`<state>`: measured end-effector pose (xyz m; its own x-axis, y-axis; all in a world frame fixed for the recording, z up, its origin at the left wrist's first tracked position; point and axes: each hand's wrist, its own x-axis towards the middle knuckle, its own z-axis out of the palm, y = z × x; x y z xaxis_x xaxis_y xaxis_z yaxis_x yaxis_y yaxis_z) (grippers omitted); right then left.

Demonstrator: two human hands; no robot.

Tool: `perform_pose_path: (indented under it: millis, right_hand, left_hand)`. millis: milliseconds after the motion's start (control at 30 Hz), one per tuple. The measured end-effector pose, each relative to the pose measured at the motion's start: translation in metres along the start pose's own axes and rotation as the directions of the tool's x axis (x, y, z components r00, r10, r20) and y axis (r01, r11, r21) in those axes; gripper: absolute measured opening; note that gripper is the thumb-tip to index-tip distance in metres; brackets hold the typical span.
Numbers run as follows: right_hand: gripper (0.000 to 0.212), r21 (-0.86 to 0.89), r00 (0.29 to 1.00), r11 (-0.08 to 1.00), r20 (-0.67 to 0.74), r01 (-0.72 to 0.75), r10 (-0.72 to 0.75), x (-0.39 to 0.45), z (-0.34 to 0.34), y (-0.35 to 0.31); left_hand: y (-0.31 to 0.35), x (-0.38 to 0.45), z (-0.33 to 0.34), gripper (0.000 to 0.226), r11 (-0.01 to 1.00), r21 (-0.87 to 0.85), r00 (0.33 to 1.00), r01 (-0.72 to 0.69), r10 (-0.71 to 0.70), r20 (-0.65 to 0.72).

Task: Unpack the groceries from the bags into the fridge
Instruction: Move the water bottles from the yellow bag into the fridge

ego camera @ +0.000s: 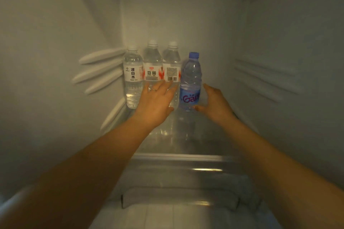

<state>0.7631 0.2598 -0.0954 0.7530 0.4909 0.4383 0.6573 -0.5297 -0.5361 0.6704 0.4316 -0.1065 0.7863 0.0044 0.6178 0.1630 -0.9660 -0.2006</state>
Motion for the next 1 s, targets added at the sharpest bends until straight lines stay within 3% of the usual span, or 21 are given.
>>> perform_pose_path:
  millis: [200, 500, 767, 1000]
  right_hand:
    - [0.07, -0.297, 0.999, 0.955, -0.024, 0.021, -0.03, -0.083, -0.027, -0.036]
    - [0.072, -0.481, 0.993, 0.87, -0.104, -0.106, 0.063, -0.268, -0.035, -0.096]
    - [0.074, -0.538, 0.959, 0.795, -0.117, -0.279, 0.257, -0.473, -0.046, -0.147]
    - [0.076, -0.558, 0.865, 0.675, -0.18, -0.482, 0.469, -0.636, -0.061, -0.155]
  left_hand:
    - [0.022, -0.053, -0.036, 0.066, 0.986, -0.167, 0.992, -0.026, 0.046, 0.117]
    - [0.057, -0.172, -0.106, 0.057, 0.862, -0.434, 0.964, -0.263, 0.249, -0.091]
    - [0.118, -0.313, -0.15, 0.059, 0.715, -0.471, 0.852, -0.517, 0.481, -0.206]
    - [0.204, -0.412, -0.178, 0.062, 0.522, -0.579, 0.734, -0.627, 0.645, -0.214]
